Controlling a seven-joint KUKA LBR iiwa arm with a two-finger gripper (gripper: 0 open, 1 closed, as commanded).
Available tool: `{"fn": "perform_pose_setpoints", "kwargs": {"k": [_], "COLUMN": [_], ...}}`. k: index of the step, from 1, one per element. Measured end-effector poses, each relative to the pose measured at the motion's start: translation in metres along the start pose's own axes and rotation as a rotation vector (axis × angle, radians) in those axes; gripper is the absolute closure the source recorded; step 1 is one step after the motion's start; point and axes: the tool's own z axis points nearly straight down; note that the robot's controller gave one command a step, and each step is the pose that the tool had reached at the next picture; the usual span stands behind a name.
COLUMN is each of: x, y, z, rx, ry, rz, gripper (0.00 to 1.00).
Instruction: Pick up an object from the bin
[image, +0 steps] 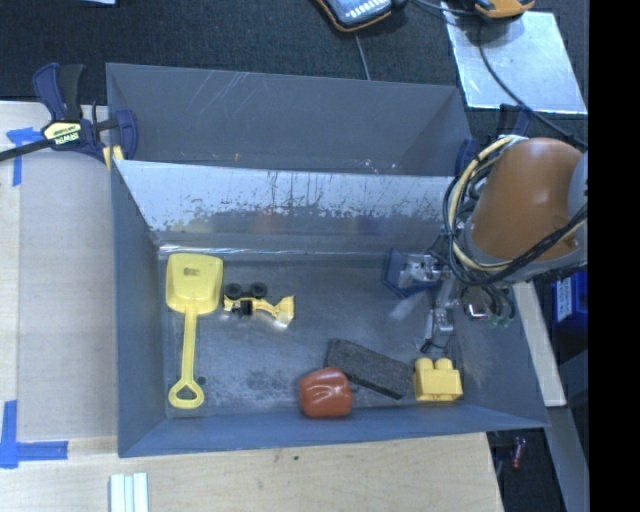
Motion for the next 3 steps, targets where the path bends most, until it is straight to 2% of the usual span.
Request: {"fn": "perform_pose_setpoints", "kwargs": {"k": [1, 2, 3], "x": [-0.0086, -0.0129, -0.0063], "y": [0.0675, 0.0627, 0.0692], "z": [0.0477, 0.0504, 0.0533], "rx": [-0.002, 0.001, 0.003], "ry": [-0.002, -0.009, -0.010], "rz": [-0.017, -0.007, -0.026], "gripper": [0.00, 0.00, 0.00]}}
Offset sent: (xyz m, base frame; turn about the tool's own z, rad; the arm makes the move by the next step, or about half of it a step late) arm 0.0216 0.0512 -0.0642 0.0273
